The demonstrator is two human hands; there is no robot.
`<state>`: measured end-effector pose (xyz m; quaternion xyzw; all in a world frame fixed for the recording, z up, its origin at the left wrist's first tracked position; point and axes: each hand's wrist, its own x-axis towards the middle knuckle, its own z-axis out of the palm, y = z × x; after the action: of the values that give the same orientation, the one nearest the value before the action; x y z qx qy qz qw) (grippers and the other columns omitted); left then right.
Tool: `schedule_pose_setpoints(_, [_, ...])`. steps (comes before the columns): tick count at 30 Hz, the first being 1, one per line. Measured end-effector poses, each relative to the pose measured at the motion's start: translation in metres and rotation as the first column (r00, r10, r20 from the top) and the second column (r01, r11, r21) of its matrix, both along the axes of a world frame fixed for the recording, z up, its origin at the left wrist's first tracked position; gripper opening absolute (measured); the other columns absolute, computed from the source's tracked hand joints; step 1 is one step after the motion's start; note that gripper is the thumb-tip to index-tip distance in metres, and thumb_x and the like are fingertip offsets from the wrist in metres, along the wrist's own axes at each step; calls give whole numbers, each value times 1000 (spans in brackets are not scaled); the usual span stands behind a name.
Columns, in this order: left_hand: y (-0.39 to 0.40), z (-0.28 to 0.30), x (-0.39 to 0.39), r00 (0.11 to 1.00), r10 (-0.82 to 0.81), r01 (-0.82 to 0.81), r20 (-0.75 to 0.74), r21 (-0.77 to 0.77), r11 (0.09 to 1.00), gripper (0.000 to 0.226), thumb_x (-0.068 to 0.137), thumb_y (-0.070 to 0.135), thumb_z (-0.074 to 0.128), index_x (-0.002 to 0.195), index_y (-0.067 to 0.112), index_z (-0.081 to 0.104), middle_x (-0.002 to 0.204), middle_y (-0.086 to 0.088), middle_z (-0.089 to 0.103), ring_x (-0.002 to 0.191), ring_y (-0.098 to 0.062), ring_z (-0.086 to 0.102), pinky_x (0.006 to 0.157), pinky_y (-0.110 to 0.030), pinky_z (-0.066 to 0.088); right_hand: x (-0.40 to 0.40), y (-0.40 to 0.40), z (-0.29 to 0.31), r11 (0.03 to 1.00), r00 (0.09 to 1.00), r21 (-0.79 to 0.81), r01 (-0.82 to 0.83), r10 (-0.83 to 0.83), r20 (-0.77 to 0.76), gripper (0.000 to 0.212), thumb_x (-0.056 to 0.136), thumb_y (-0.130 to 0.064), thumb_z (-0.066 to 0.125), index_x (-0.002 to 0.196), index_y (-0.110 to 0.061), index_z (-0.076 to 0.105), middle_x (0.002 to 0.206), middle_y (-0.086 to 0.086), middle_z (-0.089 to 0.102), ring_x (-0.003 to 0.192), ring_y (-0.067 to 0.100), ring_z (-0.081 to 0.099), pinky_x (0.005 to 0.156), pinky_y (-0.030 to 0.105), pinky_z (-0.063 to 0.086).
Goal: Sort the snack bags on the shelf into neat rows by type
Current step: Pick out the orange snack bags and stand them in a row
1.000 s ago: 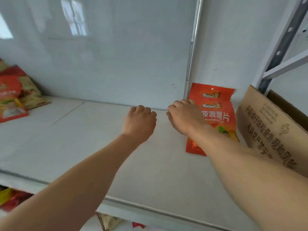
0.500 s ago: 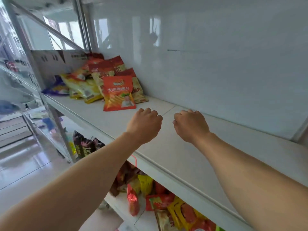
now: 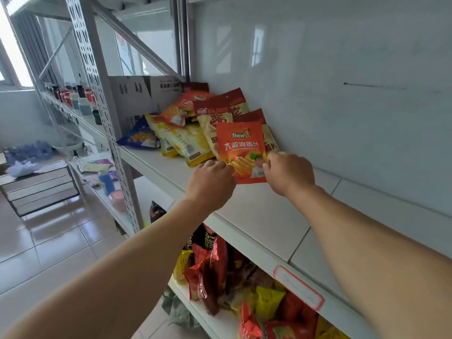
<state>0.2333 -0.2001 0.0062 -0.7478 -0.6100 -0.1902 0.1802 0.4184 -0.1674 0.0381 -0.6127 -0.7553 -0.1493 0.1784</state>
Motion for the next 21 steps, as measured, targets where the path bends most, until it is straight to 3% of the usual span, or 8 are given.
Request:
schedule_pose_setpoints(2, [19, -2, -5, 995, 11, -8, 95, -34, 999, 35, 102, 40, 40, 120, 21, 64, 120, 2, 64, 118, -24, 56, 91, -38, 47, -14, 18, 1, 999, 997, -44, 18, -22, -79, 19, 95, -23, 49, 77, -19, 55, 89, 3, 65, 76, 27, 58, 54, 24, 32])
schedule_pose_setpoints(6, [59, -2, -12, 974, 42, -26, 222, -75, 997, 35, 101, 42, 45, 123, 21, 62, 130, 1, 61, 118, -26, 56, 86, -38, 49, -32, 58, 1, 992, 941, -107, 64, -96, -323, 26, 89, -13, 40, 65, -18, 48, 74, 0, 56, 75, 26, 62, 64, 30, 51])
schedule_pose_setpoints(8, [78, 0, -15, 954, 64, -39, 294, -92, 995, 34, 101, 42, 46, 123, 21, 61, 128, 2, 60, 115, -25, 58, 79, -36, 49, -36, 77, -4, 993, 925, -103, 57, -92, -368, 26, 91, -28, 38, 80, -17, 59, 86, 3, 63, 82, 27, 63, 72, 35, 54])
schedule_pose_setpoints(9, [88, 1, -16, 946, 76, -43, 316, -111, 993, 34, 101, 42, 46, 124, 21, 61, 125, 2, 60, 114, -24, 59, 77, -35, 48, -36, 86, -10, 994, 945, -89, 59, -85, -317, 33, 93, -38, 37, 94, -15, 62, 96, 5, 66, 90, 29, 63, 78, 38, 54])
schedule_pose_setpoints(12, [114, -1, -20, 916, 103, -50, 388, -145, 988, 33, 100, 43, 46, 122, 23, 60, 118, 1, 62, 107, -23, 60, 72, -33, 47, -33, 110, -23, 989, 954, -91, 120, -140, -265, 50, 98, -53, 39, 125, -14, 55, 122, 8, 63, 109, 31, 59, 84, 40, 47])
schedule_pose_setpoints(21, [177, -2, -42, 873, 75, 19, 483, -188, 982, 31, 97, 43, 44, 110, 20, 61, 108, 4, 60, 92, -20, 59, 64, -33, 46, -51, 151, -45, 952, 842, -189, 243, -303, -447, 68, 91, -66, 46, 131, -11, 48, 130, 12, 57, 120, 33, 53, 89, 46, 48])
